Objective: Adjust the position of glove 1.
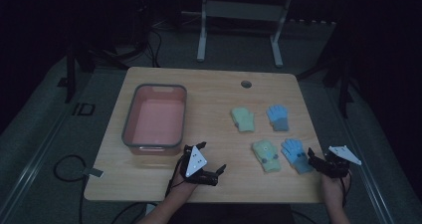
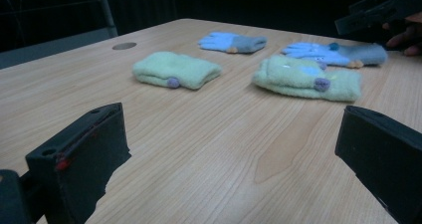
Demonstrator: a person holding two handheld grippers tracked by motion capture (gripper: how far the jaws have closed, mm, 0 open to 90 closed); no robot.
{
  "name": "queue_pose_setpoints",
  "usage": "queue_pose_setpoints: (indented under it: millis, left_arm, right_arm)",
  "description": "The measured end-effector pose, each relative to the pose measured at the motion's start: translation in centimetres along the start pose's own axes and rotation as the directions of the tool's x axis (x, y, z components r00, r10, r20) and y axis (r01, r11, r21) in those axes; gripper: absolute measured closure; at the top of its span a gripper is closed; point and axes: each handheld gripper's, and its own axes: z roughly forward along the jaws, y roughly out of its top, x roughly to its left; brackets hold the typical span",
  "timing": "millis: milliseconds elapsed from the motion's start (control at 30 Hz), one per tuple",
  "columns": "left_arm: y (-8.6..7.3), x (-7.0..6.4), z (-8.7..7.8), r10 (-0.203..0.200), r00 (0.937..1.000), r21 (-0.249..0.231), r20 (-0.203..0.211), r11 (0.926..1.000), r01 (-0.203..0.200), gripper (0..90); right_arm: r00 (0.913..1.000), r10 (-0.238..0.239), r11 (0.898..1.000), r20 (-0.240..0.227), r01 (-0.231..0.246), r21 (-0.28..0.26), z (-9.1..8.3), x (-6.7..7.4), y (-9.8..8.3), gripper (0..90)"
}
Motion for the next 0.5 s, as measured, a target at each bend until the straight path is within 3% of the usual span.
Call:
queue_pose_setpoints:
  millis: [300,500]
  left_arm:
    - [0.01,-0.03,0.01,0.0,0.9999,0.001,-0.01,1.0,0.0,0.0]
    - [-0.02,0.07,-0.06,-0.006,1.0,-0.004,-0.007,1.0,0.006,0.0]
  right_arm:
    - [0.9999,-0.004,0.999,-0.016,0.005,0.039,0.25,0.01,0.12,12.0]
    - [0.9976,0.008,0.995,-0.069,-0.001,0.099,0.2,0.27,0.51,11.6]
